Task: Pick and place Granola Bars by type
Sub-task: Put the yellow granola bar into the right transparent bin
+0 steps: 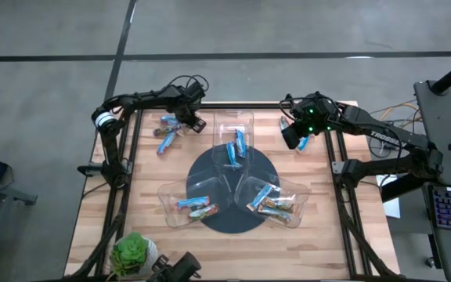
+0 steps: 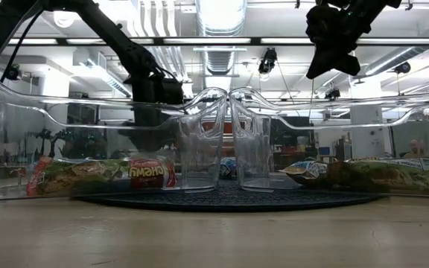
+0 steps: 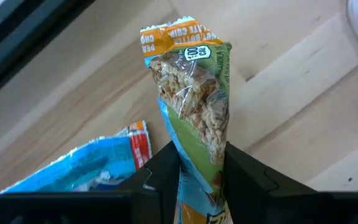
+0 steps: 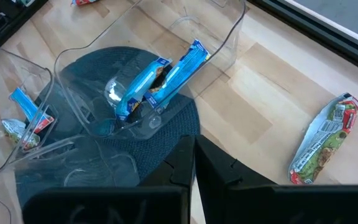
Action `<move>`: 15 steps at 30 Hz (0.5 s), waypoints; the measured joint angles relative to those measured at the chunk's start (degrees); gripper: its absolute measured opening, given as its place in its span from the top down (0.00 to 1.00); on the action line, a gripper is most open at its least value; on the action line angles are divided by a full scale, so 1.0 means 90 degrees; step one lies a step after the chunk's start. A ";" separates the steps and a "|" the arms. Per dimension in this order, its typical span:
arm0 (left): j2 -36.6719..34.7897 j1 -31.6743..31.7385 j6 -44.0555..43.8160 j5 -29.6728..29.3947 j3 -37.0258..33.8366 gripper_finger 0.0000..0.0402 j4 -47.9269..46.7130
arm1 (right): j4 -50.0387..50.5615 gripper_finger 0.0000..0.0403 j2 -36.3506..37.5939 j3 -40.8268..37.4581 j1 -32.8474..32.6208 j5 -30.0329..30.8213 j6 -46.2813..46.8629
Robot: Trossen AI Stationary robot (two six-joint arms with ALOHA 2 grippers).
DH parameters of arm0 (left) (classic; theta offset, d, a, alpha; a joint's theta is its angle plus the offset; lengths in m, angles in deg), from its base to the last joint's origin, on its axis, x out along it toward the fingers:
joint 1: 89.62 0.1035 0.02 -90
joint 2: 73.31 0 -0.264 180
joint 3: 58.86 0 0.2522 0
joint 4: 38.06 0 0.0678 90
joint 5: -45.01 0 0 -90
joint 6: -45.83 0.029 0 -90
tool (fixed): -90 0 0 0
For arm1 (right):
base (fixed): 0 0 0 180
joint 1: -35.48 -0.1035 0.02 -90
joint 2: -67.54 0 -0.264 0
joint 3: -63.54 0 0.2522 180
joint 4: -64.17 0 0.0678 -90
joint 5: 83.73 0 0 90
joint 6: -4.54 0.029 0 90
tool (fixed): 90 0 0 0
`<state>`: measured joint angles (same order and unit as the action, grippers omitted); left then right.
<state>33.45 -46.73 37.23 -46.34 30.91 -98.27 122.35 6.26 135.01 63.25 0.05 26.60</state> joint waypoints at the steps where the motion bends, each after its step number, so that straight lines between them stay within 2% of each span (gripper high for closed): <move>1: 0.0000 0.0000 0.0010 0.0002 0.0012 0.77 -0.0054 | 0.0000 0.98 0.0000 0.0000 0.0000 0.0000 0.0000; 15: -0.0005 -0.0002 0.0078 0.0000 0.0574 0.77 -0.1019 | -0.0012 0.98 0.0000 0.0000 0.0002 0.0000 -0.0027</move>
<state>33.41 -46.75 37.93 -46.34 36.07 -107.43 122.24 6.26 135.01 63.27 0.05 26.36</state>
